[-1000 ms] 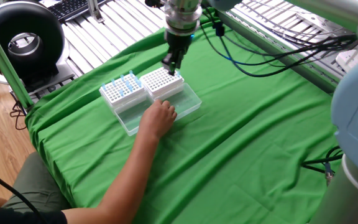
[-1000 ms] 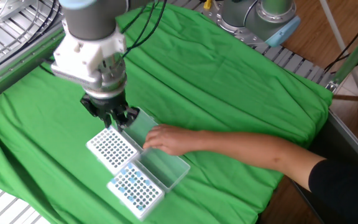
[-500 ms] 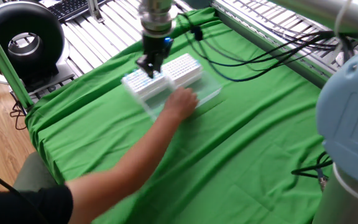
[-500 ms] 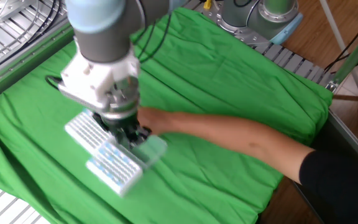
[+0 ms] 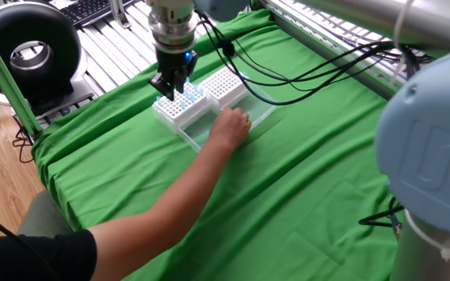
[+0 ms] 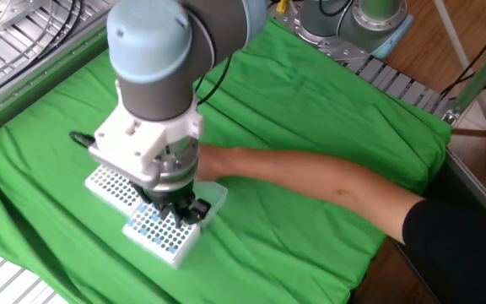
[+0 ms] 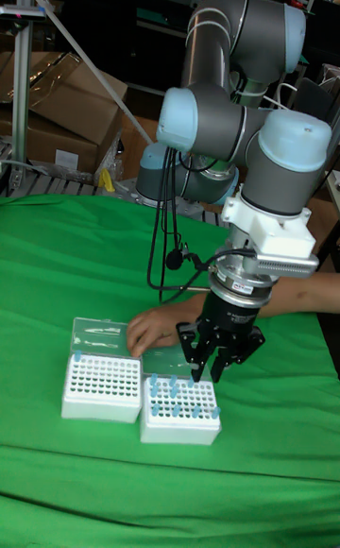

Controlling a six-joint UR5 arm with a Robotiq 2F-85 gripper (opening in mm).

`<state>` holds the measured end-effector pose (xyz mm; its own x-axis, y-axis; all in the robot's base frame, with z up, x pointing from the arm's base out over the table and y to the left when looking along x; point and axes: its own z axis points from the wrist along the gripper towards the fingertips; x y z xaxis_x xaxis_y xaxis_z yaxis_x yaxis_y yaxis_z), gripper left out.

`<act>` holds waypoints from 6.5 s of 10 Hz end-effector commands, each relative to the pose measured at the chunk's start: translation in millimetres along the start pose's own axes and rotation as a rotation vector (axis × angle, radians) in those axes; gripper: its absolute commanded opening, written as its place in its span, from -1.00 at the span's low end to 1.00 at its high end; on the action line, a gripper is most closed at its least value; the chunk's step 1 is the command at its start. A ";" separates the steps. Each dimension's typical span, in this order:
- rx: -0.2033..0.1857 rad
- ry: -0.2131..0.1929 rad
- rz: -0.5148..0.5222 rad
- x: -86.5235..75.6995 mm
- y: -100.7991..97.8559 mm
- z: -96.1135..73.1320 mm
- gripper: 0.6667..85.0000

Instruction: Insert a medium pipette tip into the holder for medium pipette tips

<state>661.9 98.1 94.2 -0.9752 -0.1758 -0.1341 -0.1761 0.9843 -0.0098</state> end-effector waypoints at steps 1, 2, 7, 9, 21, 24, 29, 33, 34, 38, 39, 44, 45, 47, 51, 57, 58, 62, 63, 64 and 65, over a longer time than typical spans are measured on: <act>-0.009 -0.015 0.006 -18.8 4.0 6.0 -0.24; -0.006 -0.014 0.014 -18.1 5.7 7.9 -0.24; -0.001 -0.004 -0.001 0.7 -7.6 12.9 -0.27; -0.004 0.004 -0.008 9.4 -10.4 10.7 -0.26; -0.035 -0.029 -0.008 -18.5 6.7 8.7 -0.23; -0.026 -0.049 -0.021 -27.9 1.9 18.6 -0.23; -0.017 -0.040 -0.031 -24.0 -5.4 26.2 -0.25; -0.017 -0.033 -0.012 -23.8 1.8 24.0 -0.25; -0.015 -0.031 -0.015 -23.3 0.7 23.3 -0.25; -0.001 -0.021 -0.034 -21.5 -3.8 17.2 -0.25; -0.001 -0.021 -0.033 -21.9 -3.2 16.7 -0.25; -0.003 -0.032 -0.031 -23.7 -0.3 22.5 -0.26; -0.005 -0.039 -0.035 -25.4 -0.9 24.7 -0.26; -0.006 -0.042 -0.033 -26.7 -0.3 26.8 -0.26; -0.007 -0.045 -0.021 -27.4 0.4 33.6 -0.36; 0.008 -0.004 0.015 -14.2 -7.1 32.8 -0.83; 0.008 0.005 0.019 -12.1 -6.6 29.8 -0.88; 0.035 0.085 0.061 -4.1 6.7 -0.1 -0.99; 0.034 0.102 0.060 -0.9 7.7 -9.7 -0.99; 0.037 0.109 0.052 1.2 5.4 -16.3 -0.99; 0.032 0.108 0.049 1.1 4.8 -18.9 -0.99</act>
<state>664.4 100.5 97.0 -0.9899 -0.1319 -0.0518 -0.1296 0.9905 -0.0467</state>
